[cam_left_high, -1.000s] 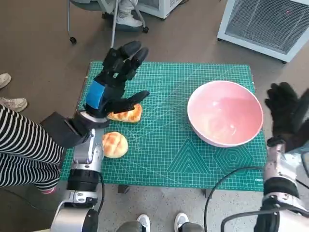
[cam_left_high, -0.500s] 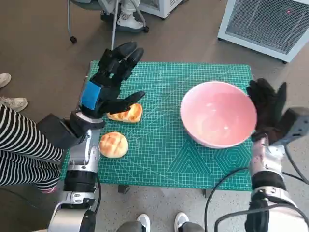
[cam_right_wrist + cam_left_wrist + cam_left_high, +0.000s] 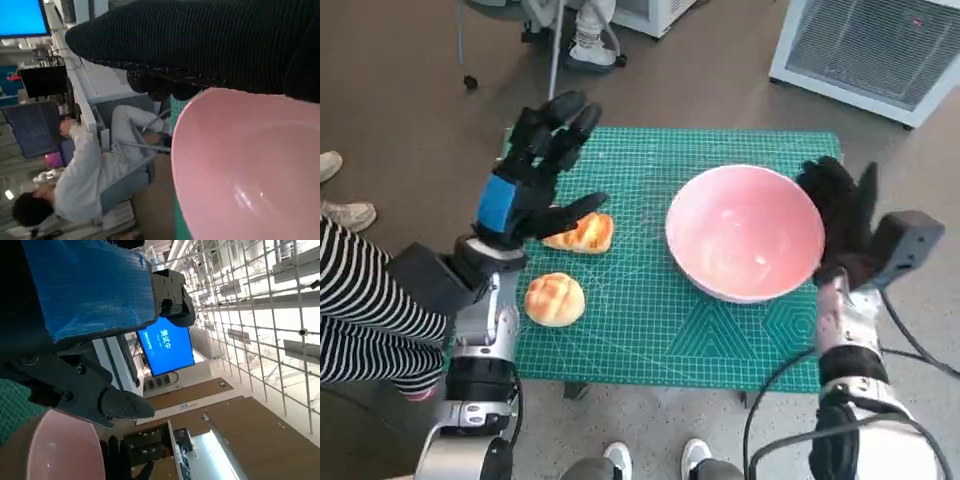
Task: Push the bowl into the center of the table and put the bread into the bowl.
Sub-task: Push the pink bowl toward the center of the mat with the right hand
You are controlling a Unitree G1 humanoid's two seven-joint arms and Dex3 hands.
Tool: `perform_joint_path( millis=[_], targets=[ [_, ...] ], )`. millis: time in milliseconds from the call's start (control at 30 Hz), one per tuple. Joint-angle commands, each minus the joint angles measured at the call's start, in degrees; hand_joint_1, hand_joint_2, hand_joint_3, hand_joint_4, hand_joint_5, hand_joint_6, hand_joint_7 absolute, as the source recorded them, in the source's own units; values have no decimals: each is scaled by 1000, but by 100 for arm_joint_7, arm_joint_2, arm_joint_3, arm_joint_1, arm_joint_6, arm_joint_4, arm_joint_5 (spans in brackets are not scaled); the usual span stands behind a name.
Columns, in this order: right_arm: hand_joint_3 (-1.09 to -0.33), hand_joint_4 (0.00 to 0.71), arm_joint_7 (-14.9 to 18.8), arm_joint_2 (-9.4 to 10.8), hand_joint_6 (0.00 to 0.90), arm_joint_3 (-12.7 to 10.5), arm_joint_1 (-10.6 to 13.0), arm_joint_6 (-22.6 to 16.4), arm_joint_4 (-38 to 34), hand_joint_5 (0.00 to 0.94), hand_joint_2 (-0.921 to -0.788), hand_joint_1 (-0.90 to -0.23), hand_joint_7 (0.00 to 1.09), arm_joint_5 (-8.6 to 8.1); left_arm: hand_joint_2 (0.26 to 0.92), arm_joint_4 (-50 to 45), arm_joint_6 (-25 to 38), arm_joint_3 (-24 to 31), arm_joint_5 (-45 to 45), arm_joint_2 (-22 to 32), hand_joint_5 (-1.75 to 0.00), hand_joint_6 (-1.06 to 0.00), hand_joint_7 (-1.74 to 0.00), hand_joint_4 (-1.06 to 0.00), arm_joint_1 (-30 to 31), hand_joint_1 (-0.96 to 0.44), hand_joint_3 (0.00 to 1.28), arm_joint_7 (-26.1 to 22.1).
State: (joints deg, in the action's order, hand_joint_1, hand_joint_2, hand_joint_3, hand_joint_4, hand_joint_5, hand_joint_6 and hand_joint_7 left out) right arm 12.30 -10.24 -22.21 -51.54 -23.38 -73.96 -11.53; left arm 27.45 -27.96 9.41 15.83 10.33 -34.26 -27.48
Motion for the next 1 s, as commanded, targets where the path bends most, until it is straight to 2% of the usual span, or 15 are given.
perform_joint_path(
  millis=[33,267,567,733,900,1000],
  targets=[
    [-888,79,69,230,63,-13,-123,132,-61,2,-921,-655,289,-55,920,-56,-89,32,-34,31,-16,-91,-556,-282,113,-244,96,55],
    [-900,67,113,409,64,-102,-302,251,-100,0,-921,-642,283,-123,921,-101,-81,45,-29,44,-10,-125,-495,-290,172,-257,91,114],
    [-858,63,187,611,69,-266,-463,388,-136,2,-921,-660,273,-259,921,-148,-91,43,-26,40,-10,-146,-467,-300,256,-270,87,182],
    [-843,65,247,652,83,-345,-516,457,-152,3,-921,-659,273,-335,921,-179,-94,37,-19,33,-9,-157,-453,-302,313,-277,87,197],
    [-839,65,269,611,92,-354,-534,460,-143,2,-921,-641,272,-302,921,-208,-95,40,-9,28,-5,-181,-409,-306,368,-282,85,198],
    [-842,65,241,517,93,-263,-524,353,-106,2,-921,-635,270,-176,921,-211,-97,46,-1,26,-5,-187,-400,-307,389,-284,85,199]
  ],
)
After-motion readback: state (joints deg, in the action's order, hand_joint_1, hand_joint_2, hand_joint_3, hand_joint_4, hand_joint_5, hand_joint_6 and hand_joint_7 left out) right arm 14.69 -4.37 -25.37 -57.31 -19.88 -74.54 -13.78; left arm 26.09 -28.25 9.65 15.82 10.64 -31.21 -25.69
